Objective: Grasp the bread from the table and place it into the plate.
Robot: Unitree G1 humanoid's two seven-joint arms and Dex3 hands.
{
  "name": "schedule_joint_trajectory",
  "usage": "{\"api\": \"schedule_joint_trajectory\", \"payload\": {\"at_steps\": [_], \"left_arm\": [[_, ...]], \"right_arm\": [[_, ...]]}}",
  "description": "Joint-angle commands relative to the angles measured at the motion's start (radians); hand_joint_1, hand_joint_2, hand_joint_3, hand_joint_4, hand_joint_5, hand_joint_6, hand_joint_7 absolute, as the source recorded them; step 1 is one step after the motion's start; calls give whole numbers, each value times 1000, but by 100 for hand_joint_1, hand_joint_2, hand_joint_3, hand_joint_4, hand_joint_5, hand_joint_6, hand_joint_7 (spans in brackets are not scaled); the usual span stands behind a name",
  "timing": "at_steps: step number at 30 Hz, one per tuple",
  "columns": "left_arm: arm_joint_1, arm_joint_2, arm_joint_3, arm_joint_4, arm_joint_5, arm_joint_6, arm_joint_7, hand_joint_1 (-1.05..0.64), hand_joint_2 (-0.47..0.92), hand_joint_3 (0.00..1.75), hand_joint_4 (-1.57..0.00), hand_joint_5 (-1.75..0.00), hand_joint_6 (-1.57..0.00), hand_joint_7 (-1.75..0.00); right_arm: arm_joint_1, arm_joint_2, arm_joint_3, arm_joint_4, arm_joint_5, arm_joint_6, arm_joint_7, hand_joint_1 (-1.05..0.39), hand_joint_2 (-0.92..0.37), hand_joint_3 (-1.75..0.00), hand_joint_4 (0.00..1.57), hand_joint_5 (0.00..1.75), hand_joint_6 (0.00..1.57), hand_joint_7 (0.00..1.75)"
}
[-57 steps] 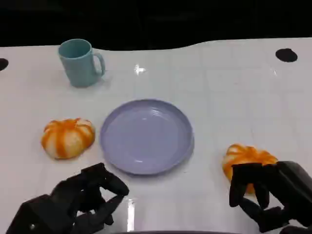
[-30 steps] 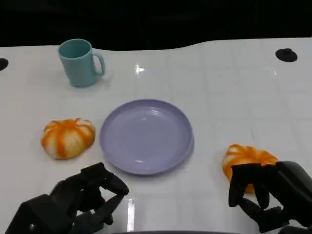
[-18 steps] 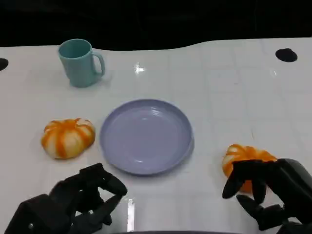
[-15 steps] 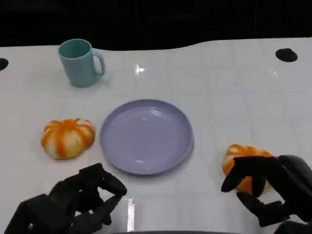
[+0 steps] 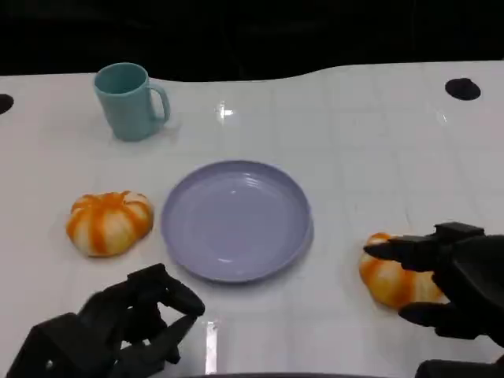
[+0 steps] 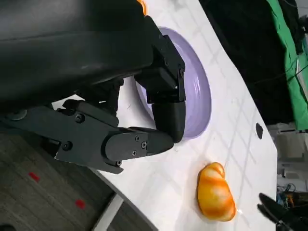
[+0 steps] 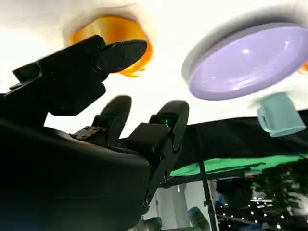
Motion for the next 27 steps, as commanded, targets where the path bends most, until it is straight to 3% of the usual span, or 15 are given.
{"api": "schedule_joint_trajectory", "payload": {"at_steps": [1,9,14,21,27], "left_arm": [[-5,12,2,3,1,-10,-7,-35,92,46,-64,-175,-58,-136],[-5,6,-7,-1,6,-7,0,-36,92,46,-63,-175,-58,-136],[-4,4,-12,-12,12,9,6,-38,92,46,-64,-175,-59,-135],[-3,1,-16,-12,18,4,7,-39,92,47,-64,-175,-59,-135],[4,-1,-16,-22,17,9,9,-40,92,47,-63,-175,-59,-135]], "right_arm": [[8,-30,1,-54,-48,44,52,-46,-77,-2,22,34,42,0],[0,-30,19,-87,-94,99,138,-52,-78,0,14,36,37,0],[-58,-31,57,-13,-112,130,181,-53,-79,-1,12,39,35,0],[-179,-31,125,183,-139,162,202,-56,-86,-2,10,40,32,0],[-277,-18,188,382,-148,165,142,-58,-91,-2,11,37,31,0]]}}
